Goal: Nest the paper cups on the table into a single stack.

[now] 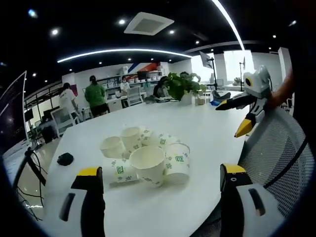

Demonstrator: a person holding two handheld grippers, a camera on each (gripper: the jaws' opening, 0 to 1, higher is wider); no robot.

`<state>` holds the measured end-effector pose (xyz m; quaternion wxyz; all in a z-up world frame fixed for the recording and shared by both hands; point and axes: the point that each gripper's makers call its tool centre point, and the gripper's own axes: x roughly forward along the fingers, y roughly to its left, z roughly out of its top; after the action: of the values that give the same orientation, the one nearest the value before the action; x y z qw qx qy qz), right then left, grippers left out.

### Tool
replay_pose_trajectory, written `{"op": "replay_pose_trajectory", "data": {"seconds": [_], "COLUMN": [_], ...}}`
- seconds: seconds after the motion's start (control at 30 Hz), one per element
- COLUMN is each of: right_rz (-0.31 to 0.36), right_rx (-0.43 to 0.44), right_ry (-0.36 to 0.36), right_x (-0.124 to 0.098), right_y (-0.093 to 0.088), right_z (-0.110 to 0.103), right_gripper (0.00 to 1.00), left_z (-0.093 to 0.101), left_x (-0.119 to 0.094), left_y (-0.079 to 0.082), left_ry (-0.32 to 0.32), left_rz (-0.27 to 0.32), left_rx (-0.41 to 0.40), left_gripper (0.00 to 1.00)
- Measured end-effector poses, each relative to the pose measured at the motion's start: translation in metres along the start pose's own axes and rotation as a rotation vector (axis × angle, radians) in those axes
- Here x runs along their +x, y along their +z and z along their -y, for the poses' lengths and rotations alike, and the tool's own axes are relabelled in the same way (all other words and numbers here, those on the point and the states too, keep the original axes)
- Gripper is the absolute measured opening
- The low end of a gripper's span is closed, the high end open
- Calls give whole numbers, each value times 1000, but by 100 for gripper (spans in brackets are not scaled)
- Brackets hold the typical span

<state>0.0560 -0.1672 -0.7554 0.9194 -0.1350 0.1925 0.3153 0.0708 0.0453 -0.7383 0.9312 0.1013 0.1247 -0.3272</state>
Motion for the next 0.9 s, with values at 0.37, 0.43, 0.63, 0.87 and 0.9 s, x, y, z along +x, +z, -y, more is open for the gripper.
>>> {"op": "replay_pose_trajectory", "data": {"seconds": [0.37, 0.43, 0.63, 0.87, 0.9], "right_rz": [-8, -2, -2, 0, -1], "right_rx": [4, 0, 0, 3, 2], "right_ry": [-12, -7, -11, -31, -34], "right_x": [0, 0, -1, -1, -2], "right_y": [-1, 0, 0, -1, -1], "right_z": [3, 2, 3, 8, 8], "right_gripper": [96, 96, 96, 96, 96], "left_z": [-5, -4, -4, -2, -2], "left_x": [-1, -1, -1, -1, -1], "left_y": [-3, -2, 0, 0, 0], "left_ry": [22, 17, 15, 9, 11], "left_rz": [-19, -11, -8, -22, -20], "left_rx": [25, 21, 11, 16, 17], "left_gripper": [96, 96, 96, 94, 94]}}
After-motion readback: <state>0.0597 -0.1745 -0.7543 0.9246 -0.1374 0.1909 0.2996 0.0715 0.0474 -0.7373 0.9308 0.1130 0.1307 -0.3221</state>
